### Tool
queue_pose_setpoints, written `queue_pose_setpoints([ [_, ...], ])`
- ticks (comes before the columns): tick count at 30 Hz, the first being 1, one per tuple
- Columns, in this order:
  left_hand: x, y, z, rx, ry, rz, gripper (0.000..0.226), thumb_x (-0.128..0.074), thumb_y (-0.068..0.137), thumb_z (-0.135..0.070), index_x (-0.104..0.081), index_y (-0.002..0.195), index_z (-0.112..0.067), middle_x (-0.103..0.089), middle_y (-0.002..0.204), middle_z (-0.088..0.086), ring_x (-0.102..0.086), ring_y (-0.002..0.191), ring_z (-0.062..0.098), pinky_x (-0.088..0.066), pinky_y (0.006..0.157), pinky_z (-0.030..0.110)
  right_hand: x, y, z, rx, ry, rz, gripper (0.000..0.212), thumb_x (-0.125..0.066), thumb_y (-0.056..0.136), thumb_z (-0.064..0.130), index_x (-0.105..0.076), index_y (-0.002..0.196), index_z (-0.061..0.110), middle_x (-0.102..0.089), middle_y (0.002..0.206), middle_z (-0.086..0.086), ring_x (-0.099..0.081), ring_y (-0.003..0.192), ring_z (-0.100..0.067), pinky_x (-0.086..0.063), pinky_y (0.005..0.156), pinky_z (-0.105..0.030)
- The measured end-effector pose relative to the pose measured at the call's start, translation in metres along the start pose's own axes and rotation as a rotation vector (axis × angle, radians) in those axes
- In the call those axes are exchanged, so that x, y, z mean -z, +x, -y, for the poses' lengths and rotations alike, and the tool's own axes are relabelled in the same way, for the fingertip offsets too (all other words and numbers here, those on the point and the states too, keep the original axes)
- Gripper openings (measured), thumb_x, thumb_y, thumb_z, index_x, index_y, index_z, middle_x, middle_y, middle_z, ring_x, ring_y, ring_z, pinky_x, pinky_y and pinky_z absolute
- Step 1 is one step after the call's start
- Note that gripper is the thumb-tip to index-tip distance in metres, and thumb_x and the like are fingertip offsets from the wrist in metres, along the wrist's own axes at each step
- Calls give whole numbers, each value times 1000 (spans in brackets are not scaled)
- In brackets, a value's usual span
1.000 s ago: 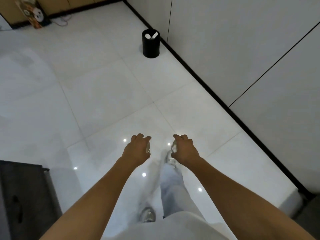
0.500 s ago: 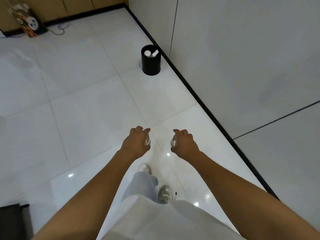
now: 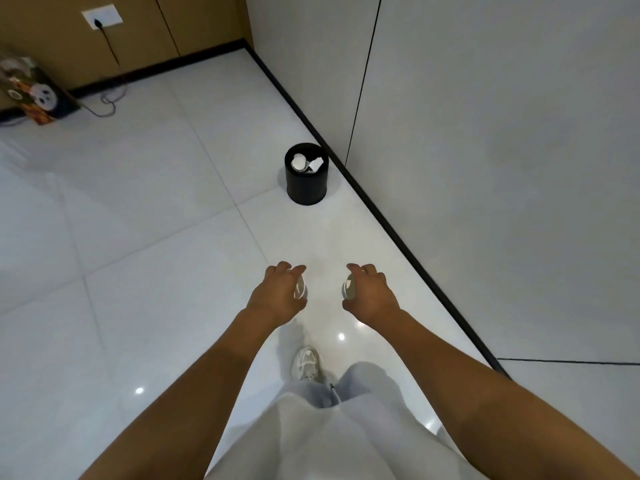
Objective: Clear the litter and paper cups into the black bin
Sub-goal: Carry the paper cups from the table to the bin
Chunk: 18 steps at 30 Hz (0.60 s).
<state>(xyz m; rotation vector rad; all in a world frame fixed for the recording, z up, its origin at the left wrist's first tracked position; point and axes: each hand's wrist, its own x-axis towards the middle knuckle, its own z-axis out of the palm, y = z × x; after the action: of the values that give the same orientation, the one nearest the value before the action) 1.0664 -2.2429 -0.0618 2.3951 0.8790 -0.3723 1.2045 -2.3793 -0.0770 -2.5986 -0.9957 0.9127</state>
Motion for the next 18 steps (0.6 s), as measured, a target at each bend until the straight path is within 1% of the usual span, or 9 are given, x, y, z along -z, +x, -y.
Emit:
queue_pose_setpoints([
  [5,43,80,4,-5,-8,11,64,-59,88,-29,-31,146,-25,-35,143,0,-28,133,20,-46,96,37,43,83,21,-29,-18,24,70,-67,82,19,-33,143,22,-36,135,-6,-37,122,-27,-45,83,-34],
  [11,94,196,9,50,-36,-5,65,-62,88,-30,-32,146,-23,-34,144,2,-29,133,21,-42,102,36,93,203,38,-5,-53,71,71,-68,82,20,-32,143,20,-36,136,-8,-37,124,-28,-47,89,-38],
  [15,131,275,9,73,-37,-29,65,-62,88,-29,-32,145,-22,-36,142,3,-30,131,22,-45,99,41,127,295,54,22,-55,86,71,-68,82,19,-32,143,19,-36,136,-8,-37,123,-28,-47,87,-37],
  [18,154,329,12,106,-30,-54,65,-61,88,-29,-31,145,-23,-37,142,3,-31,132,22,-47,98,39,150,359,70,42,-81,99,72,-67,82,19,-30,145,19,-36,137,-8,-36,125,-29,-47,87,-37],
])
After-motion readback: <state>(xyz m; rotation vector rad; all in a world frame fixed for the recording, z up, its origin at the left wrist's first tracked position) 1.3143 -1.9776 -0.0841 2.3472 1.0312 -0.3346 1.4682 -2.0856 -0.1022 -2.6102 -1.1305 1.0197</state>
